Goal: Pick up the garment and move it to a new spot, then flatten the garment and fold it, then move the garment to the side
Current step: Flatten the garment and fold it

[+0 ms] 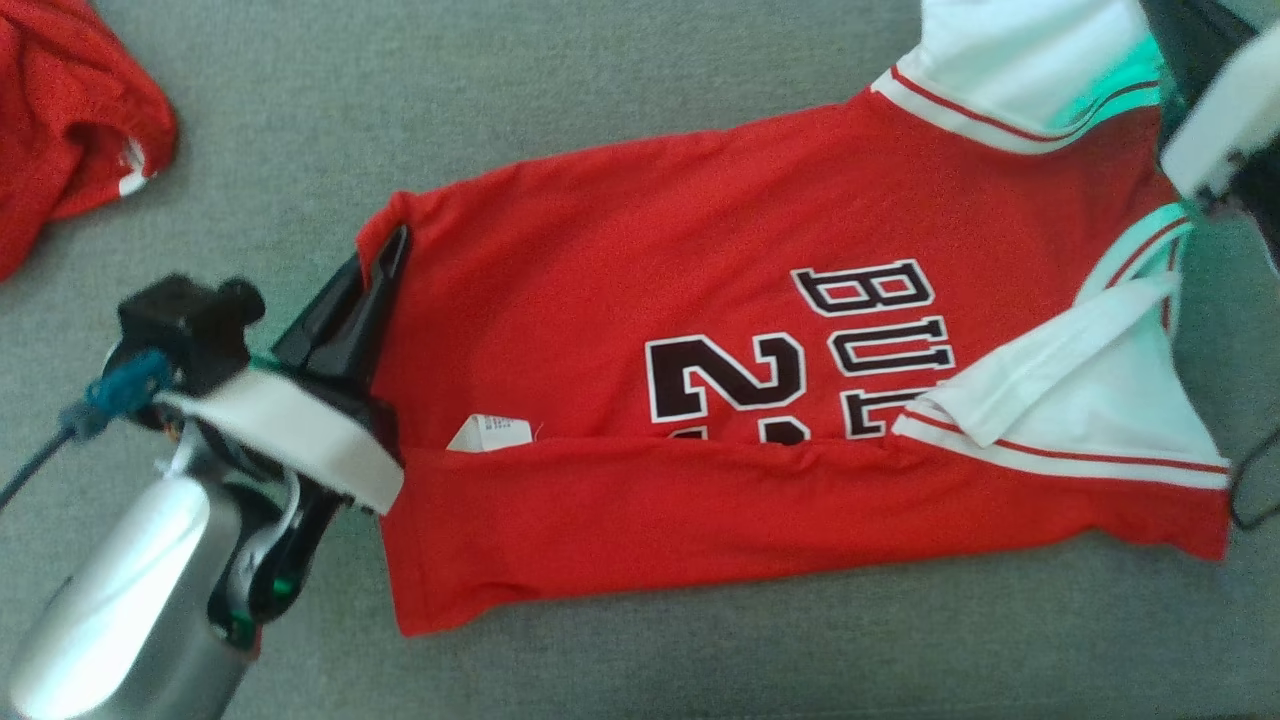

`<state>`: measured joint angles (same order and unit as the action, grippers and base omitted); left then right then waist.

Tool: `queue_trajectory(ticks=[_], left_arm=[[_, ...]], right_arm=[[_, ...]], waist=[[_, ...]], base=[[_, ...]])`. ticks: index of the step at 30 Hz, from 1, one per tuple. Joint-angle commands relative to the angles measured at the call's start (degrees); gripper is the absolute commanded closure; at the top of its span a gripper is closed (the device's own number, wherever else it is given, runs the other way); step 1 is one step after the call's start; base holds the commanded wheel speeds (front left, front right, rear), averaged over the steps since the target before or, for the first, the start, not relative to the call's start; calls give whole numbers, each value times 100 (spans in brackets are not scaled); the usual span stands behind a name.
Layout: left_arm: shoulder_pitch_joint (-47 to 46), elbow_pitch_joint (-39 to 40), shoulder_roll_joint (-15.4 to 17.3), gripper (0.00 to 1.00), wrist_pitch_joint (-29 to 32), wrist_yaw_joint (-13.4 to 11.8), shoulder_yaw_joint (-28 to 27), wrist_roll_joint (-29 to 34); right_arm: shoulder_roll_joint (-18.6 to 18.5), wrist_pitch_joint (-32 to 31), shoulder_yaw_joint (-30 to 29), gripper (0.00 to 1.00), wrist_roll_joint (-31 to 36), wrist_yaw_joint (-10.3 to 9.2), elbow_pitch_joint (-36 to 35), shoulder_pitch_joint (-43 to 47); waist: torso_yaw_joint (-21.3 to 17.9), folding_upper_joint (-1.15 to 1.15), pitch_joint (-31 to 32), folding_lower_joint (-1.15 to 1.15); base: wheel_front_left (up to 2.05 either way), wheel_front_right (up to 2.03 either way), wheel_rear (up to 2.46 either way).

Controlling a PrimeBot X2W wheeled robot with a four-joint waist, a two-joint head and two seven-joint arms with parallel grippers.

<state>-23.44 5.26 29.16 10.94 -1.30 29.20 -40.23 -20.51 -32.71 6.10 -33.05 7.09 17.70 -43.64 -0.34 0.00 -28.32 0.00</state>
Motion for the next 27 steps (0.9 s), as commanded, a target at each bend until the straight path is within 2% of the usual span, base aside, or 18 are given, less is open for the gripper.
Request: queue_trajectory(ticks=[1,7,13,20,27], left_arm=[[18,259,243,100,-151,29,-324,2],[458,418,343,100,-541,109,-409,-61],[721,476,427,100,-747,218,-370,-38],[1189,656,480,100,-1248,151,-435,87],[1680,887,420,100,-1732,87,-388,206]], right_arm=[[-118,18,-74,100,-83,40,-413,196],[-114,-163,-494,100,-263,40,-1488,1199],[19,-301,-700,100,-256,40,-2129,1839],[241,-309,-722,100,-158,40,-2528,2424],[219,-236,-872,100,-127,40,-2786,2959]], waist=[[-92,0,154,0],[-254,0,395,0],[-348,0,469,0],[-447,0,512,0],[-353,0,601,0]], base=[[0,0,0],[0,0,0],[0,0,0],[0,0,0],[0,0,0]])
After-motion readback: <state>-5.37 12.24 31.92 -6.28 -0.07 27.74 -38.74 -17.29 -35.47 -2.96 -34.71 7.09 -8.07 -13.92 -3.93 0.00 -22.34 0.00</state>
